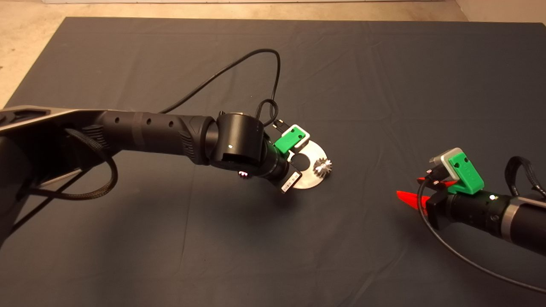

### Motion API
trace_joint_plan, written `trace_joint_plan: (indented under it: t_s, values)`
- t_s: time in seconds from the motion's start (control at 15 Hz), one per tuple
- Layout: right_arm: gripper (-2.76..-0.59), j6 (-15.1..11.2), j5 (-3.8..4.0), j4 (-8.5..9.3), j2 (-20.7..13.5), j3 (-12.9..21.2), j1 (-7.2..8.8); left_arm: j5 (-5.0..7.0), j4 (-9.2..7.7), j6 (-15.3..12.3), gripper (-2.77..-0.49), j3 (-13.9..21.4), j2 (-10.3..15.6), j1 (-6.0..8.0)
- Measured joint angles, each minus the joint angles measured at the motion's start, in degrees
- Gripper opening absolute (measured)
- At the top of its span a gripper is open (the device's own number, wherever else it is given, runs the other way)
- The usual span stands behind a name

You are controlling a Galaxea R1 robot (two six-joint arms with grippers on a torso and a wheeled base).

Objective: Install three planetary gears onto the carrier pins

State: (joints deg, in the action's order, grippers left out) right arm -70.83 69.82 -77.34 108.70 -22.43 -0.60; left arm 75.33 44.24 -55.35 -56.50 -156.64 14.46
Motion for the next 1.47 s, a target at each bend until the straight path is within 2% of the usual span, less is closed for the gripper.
trace_joint_plan:
  t_s: [0.2, 0.4, 0.8, 0.93, 1.47]
  values:
    - [-1.88, 0.0, 0.02, 0.0, 0.01, 0.0, 0.0, -0.58, 0.11, 0.2, -2.54, -0.07, 0.0, -0.33]
    - [-1.88, 0.0, 0.0, 0.0, 0.01, 0.0, 0.0, -2.26, 0.74, 1.07, -2.54, -0.55, 0.0, -0.82]
    - [-1.88, 0.0, 0.02, 0.0, 0.0, 0.0, 0.0, -2.51, 0.71, 2.36, -2.54, -0.83, 0.0, -0.79]
    - [-1.88, 0.0, 0.02, 0.0, 0.01, 0.0, 0.0, -3.04, 0.71, 2.57, -2.54, -1.12, -0.01, -0.77]
    - [-1.88, 0.0, 0.02, 0.0, 0.01, 0.0, 0.0, -3.11, 0.62, 3.75, -2.54, -1.16, 0.02, -0.77]
